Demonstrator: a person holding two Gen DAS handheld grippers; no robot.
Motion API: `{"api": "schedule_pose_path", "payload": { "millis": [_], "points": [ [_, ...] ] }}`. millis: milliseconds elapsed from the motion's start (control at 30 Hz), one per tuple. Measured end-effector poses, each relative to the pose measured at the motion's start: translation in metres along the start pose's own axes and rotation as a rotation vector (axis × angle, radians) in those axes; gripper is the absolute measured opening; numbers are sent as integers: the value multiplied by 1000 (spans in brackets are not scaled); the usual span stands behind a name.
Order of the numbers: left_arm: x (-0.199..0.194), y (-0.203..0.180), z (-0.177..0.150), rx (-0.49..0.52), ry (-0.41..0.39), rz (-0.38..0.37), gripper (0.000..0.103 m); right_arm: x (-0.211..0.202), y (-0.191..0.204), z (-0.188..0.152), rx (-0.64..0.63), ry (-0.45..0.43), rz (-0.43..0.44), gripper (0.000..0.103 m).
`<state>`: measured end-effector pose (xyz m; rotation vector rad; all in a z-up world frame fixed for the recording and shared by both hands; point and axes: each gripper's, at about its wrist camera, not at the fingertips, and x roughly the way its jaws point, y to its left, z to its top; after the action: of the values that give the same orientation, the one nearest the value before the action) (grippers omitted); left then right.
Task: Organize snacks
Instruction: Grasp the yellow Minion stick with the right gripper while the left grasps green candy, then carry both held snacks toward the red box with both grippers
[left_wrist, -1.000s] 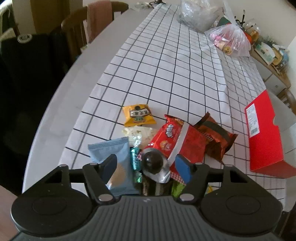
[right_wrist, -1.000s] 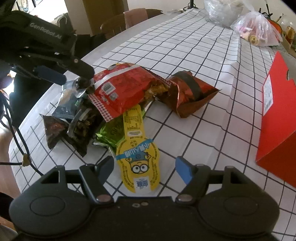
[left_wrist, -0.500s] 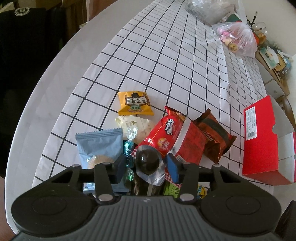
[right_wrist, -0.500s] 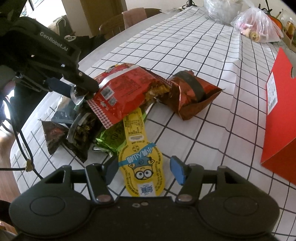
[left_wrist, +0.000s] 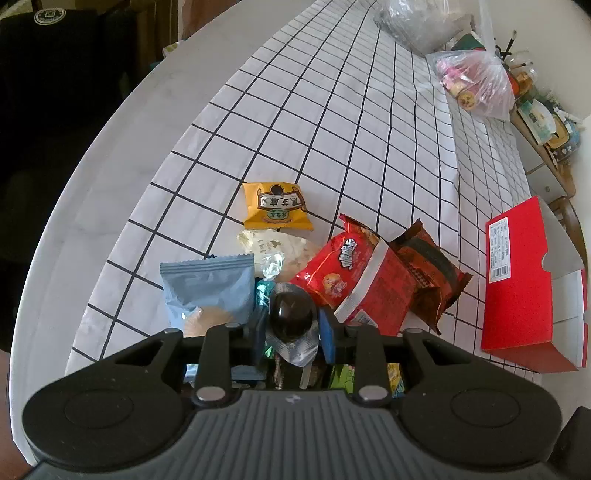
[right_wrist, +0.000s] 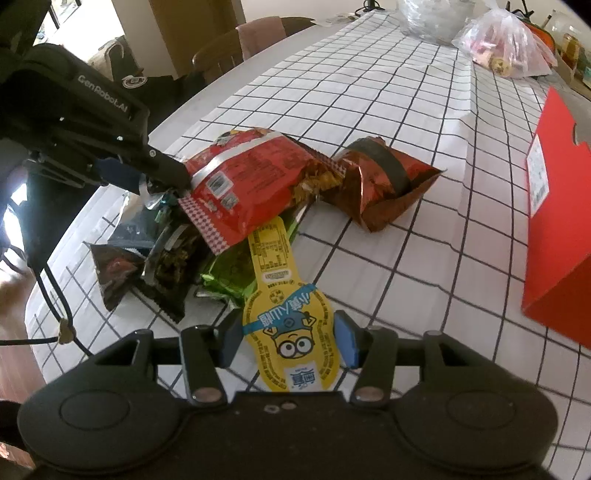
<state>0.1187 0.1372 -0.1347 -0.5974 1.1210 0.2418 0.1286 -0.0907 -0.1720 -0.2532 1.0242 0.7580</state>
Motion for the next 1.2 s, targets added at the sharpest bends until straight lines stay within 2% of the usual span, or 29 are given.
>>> {"api": "schedule_pose_path", "payload": {
  "millis": [267, 633, 900, 1200],
  "points": [
    [-9, 7, -8, 3, -6, -1, 29, -22, -1, -11, 43, -7, -36, 52],
    [-31, 7, -26, 78, -34, -32, 29, -65, 1, -24, 134, -92, -125, 52],
    [-47, -16, -35, 192, -62, -53, 29, -105, 2, -29, 191, -164, -212, 52],
    [-72, -69, -44, 336, -96, -119, 29, -151, -15, -31, 236, -225, -296, 52]
  ]
}}
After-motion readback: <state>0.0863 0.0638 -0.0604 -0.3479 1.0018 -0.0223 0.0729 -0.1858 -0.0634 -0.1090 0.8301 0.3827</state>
